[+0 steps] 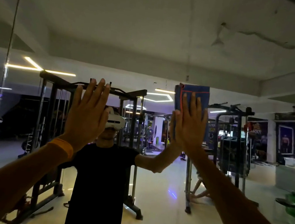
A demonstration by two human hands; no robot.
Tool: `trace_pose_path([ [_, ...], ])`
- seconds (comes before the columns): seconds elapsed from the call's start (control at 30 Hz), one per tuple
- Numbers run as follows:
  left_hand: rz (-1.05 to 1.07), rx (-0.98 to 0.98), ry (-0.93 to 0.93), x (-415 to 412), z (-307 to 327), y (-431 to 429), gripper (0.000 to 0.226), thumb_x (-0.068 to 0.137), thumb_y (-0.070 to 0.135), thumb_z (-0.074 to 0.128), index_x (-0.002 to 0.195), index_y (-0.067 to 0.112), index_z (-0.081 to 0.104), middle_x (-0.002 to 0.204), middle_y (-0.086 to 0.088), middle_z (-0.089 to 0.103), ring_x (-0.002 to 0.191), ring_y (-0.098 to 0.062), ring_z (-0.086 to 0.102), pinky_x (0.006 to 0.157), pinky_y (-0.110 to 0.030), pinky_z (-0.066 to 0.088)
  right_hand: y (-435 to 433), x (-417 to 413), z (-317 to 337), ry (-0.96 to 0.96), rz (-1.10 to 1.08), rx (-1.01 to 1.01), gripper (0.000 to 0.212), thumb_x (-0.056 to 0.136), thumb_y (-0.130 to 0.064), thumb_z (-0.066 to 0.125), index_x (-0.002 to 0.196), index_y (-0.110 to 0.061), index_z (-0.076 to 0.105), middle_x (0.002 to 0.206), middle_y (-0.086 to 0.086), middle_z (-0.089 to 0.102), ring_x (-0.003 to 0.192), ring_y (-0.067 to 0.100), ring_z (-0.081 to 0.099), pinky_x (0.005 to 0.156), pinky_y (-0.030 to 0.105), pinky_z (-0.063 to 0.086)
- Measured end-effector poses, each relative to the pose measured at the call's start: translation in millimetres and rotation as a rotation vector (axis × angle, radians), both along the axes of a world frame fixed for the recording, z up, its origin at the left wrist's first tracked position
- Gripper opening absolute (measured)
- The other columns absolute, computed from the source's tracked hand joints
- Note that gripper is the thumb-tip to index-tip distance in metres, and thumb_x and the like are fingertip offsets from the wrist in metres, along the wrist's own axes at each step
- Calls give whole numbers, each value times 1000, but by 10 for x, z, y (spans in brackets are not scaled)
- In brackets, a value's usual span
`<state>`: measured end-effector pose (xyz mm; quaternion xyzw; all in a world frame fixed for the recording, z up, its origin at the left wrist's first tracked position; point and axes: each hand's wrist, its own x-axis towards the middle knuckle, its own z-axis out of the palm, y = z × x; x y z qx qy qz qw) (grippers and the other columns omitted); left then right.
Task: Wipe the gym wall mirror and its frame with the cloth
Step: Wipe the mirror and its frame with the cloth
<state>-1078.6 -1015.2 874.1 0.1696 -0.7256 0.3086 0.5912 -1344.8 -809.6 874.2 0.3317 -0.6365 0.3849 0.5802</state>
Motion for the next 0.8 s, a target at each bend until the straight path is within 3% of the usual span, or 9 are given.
trace_pose_path([
  [0.07,-11,26,15,-44,-15,64,70,106,45,20,163,6,19,172,-16,13,160,-34,6,128,-59,6,-169,201,-255,43,-7,34,62,109,-51,14,164,-23,18,171,9,18,158,29,15,127,55,10],
  [0.17,-53,-9,-6,-233,-130,234,67,106,39,26,163,5,20,172,-16,12,160,-33,5,129,-54,2,-282,348,-755,339,52,294,57,111,-47,19,164,-25,15,171,5,15,160,26,11,129,50,1],
  [0.27,-94,-12,-22,-450,-278,359,65,107,39,23,163,7,18,172,-16,12,160,-33,6,128,-58,8,-16,-27,-672,504,-6,422,58,110,-46,25,163,-26,16,171,5,16,159,28,16,128,54,8],
  [0.33,-82,16,-17,-516,-346,380,65,108,41,20,163,8,17,172,-15,11,160,-34,7,127,-60,11,201,-311,-492,358,-28,288,56,110,-48,19,162,-24,23,169,8,22,157,30,21,124,60,18],
  [0.43,-50,28,-15,-539,-460,378,66,106,39,24,163,6,18,172,-15,11,160,-34,7,126,-61,12,278,-337,-550,5,43,46,63,110,-52,12,163,-22,23,170,9,21,158,28,14,126,56,12],
  [0.57,-67,37,-8,-530,-501,425,65,107,38,26,164,6,18,172,-15,10,160,-34,7,127,-61,12,-62,123,-1345,280,108,286,55,112,-45,22,163,-24,24,171,6,20,159,26,13,127,54,11],
  [0.67,-55,38,-34,-480,-585,410,65,107,36,29,164,6,16,173,-14,8,160,-33,5,128,-59,9,134,-142,-1299,536,77,476,56,110,-43,32,163,-25,26,170,5,22,159,26,17,126,56,17],
  [0.73,-63,40,-37,-432,-685,376,66,107,37,28,164,7,15,173,-14,7,160,-34,5,128,-59,8,290,-413,-994,515,38,415,58,109,-46,31,162,-24,25,169,9,24,157,28,21,123,59,22],
  [0.8,-78,39,-27,-413,-789,359,66,108,40,23,164,7,14,173,-15,7,160,-36,6,128,-59,7,395,-541,-707,291,31,247,58,110,-49,22,163,-24,24,169,10,24,158,29,20,122,62,23],
])
